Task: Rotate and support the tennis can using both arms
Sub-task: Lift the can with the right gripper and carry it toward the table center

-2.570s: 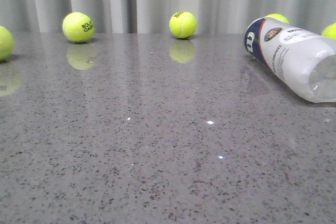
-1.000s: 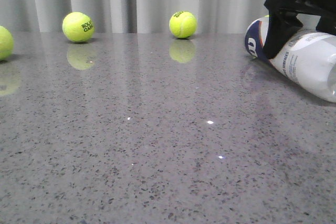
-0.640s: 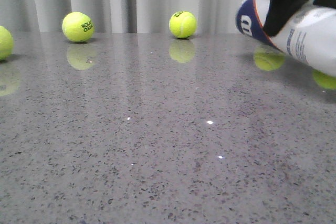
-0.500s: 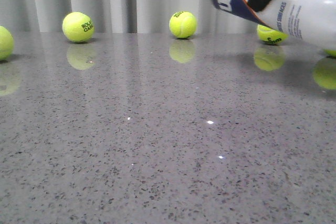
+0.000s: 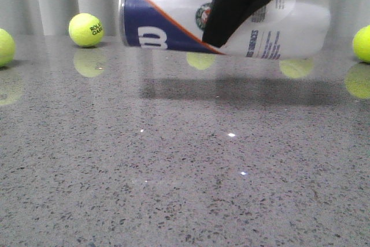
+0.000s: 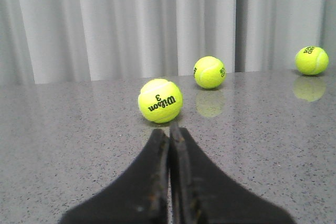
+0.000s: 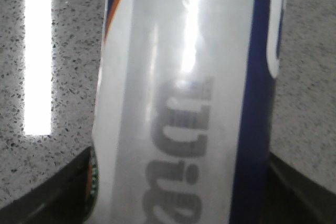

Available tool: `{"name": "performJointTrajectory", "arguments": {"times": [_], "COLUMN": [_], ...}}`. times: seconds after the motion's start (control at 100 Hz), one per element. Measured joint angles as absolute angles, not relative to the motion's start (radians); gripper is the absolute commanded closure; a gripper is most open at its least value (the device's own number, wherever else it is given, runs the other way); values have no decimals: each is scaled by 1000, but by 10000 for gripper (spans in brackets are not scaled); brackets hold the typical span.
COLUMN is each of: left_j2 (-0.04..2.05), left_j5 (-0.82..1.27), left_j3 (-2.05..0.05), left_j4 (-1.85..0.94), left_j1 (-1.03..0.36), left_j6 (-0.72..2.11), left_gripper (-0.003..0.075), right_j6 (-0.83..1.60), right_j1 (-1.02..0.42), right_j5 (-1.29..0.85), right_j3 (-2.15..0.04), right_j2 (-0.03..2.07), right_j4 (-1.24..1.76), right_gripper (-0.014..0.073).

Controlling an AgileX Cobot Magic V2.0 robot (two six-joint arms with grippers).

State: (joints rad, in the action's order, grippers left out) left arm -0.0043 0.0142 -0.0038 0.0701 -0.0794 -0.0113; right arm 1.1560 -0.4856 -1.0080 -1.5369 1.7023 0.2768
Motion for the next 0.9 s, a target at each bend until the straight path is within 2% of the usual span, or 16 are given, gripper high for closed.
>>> {"name": "performJointTrajectory", "arguments": {"times": [0.23,0.3,0.37,0.51,0.61,0.9], "left_j2": [-4,-4,-4,-4,-4,-4], "left_j5": [14,14,14,14,14,14], "left_j3": [-4,-4,-4,-4,-4,-4], "left_j4": [70,70,70,70,70,70], "left_j1": [-79,-79,-79,-79,-79,-79], "left_j6": [-11,-11,-11,-11,-11,-11], "left_gripper": [741,741,741,741,741,741], "right_j6": [1218,1222,1222,1224,1224,1226], "right_j1": [-502,-502,-502,-502,-502,-502], "right_j5": [-1010,-1010,-1010,-1014,-1018,-1018], "right_j3": [-1537,-1537,-1537,-1537,-1537,-1541], "right_j2": [1789,1806,1814,1816,1816,1816], "right_j4": [277,277,275,275,275,275], "right_gripper": [352,319,238,14,-69,-72]}}
